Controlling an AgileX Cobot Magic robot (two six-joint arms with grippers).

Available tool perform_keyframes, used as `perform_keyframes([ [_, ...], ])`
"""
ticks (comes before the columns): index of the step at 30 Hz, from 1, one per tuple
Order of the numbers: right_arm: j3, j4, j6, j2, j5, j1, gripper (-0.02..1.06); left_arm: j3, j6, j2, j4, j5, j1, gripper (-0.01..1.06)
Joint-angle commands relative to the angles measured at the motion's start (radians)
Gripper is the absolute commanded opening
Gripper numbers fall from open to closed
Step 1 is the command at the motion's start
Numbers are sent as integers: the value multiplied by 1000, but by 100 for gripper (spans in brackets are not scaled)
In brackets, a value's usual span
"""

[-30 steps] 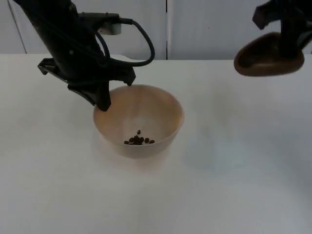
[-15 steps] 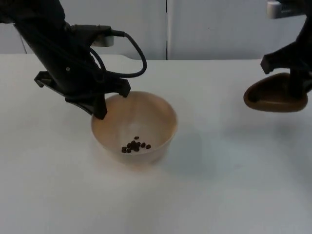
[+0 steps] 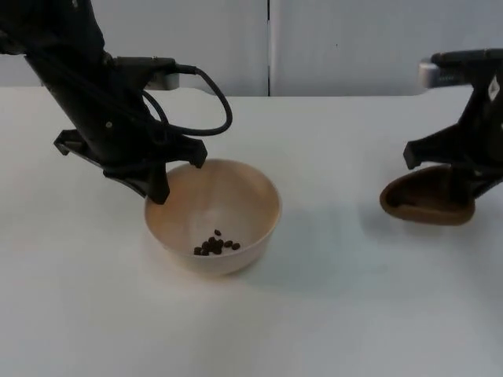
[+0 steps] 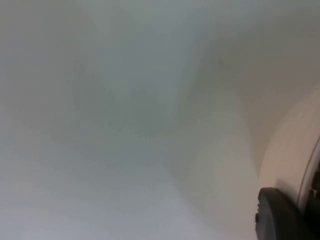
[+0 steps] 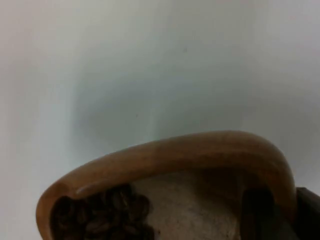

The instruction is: Pick up the bowl with the left hand and pour the coffee beans from the cup into the bowl with the right hand.

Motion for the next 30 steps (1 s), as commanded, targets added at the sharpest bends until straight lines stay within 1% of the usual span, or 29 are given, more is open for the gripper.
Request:
perform_keyframes([
  [1,9,-6,18,8,-36,-4,0,6,2,-3,-7,-12,0,0],
  [4,11,-6,18,35,-35,-4,0,6,2,-3,-7,-12,0,0],
  [9,11,-2,48,93,-78,-4,0,6,2,-3,-7,-8,0,0],
  [13,11,-4,60,114,-93,-4,0,6,2,-3,-7,-8,0,0],
  [19,11,-5,74,129,-102,-4,0,6,2,-3,-7,-8,0,0],
  [21,11,-5,93,129,-105,-4,0,6,2,-3,-7,-9,0,0],
  [30,11,-3,96,129,-109,-4,0,6,2,-3,-7,-9,0,0],
])
